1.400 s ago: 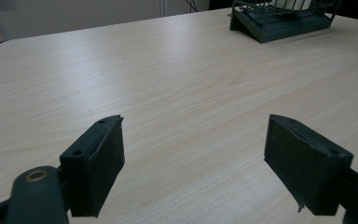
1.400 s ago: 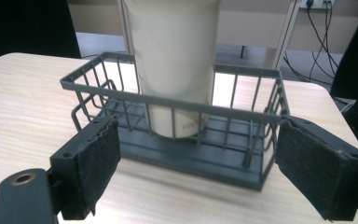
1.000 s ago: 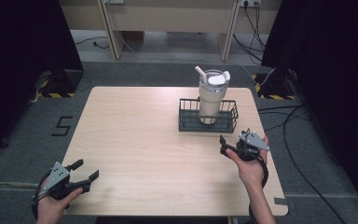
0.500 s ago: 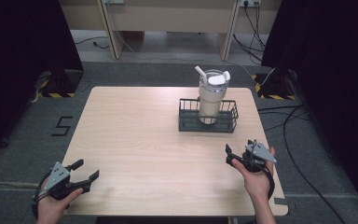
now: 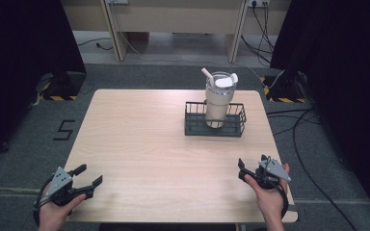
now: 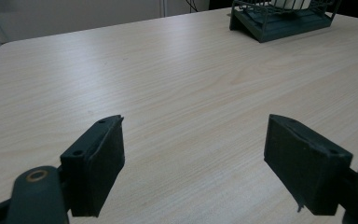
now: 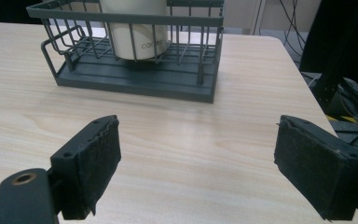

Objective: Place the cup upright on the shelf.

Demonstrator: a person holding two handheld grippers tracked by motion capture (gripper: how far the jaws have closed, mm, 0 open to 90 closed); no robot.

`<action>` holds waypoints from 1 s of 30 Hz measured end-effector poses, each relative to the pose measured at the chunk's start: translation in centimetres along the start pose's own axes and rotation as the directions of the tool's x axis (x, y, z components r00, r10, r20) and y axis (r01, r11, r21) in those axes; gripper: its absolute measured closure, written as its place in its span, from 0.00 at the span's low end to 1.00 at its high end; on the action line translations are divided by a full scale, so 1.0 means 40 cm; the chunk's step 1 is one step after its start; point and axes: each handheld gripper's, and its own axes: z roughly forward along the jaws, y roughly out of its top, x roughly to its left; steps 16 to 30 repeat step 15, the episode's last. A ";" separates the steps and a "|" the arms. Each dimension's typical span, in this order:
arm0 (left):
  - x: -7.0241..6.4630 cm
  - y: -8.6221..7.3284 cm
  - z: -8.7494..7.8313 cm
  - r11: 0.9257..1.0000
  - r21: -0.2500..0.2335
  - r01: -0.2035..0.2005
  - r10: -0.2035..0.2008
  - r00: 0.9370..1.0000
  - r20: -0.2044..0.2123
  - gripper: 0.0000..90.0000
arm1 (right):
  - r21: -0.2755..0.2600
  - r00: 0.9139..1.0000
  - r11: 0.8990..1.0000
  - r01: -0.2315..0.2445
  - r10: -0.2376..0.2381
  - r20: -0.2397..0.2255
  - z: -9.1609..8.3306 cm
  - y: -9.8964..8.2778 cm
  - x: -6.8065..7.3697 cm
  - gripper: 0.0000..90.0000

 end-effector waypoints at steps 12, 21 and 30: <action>-0.002 0.001 0.001 1.000 0.001 -0.004 0.004 1.000 0.003 0.21 | -0.032 1.000 0.999 -0.016 0.017 0.018 -0.018 -0.031 0.003 0.17; -0.001 0.002 0.002 1.000 0.001 -0.007 0.007 1.000 0.002 0.21 | -0.033 1.000 0.999 -0.014 0.015 0.017 -0.020 -0.031 0.002 0.17; -0.001 0.002 0.002 1.000 0.001 -0.007 0.007 1.000 0.002 0.21 | -0.033 1.000 0.999 -0.014 0.015 0.017 -0.020 -0.031 0.002 0.17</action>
